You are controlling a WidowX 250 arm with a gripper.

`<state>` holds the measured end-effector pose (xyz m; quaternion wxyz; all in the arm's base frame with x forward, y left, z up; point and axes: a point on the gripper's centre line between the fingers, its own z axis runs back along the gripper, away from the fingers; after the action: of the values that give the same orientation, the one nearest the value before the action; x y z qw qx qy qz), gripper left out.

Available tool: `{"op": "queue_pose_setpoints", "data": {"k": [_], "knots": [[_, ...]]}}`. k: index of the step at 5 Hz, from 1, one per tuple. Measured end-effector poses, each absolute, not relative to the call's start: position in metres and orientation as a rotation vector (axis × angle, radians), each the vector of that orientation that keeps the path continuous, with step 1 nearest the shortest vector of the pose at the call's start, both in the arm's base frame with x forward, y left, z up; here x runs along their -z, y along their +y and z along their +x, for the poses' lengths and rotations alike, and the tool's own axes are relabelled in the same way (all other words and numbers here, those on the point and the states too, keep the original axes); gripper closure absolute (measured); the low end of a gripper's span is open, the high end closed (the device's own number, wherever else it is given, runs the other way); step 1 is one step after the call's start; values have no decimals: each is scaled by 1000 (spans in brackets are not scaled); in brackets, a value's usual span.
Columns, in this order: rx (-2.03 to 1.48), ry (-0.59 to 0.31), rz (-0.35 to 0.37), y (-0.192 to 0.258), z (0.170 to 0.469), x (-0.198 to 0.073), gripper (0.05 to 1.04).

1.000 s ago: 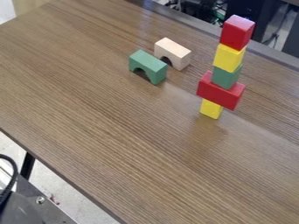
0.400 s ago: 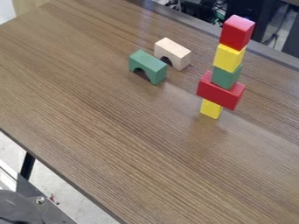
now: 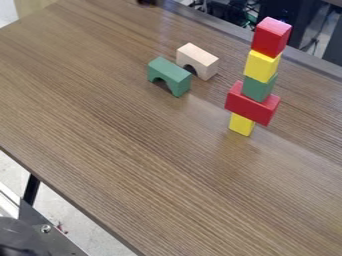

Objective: Remove the triangle from the tower and put it on the left side of the table

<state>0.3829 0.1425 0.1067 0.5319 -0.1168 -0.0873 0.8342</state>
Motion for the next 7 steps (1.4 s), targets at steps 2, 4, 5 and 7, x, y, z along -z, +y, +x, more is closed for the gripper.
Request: {"op": "queue_pose_setpoints", "data": {"k": [2, 4, 5, 7], "knots": [[-2040, -158, -135, 191, 404, -56, 540], [-2126, -144, 3, 239, 390, -26, 540], [-2167, -103, -56, 237, 391, -24, 491], [-2172, -40, -76, 229, 391, -24, 78]]}}
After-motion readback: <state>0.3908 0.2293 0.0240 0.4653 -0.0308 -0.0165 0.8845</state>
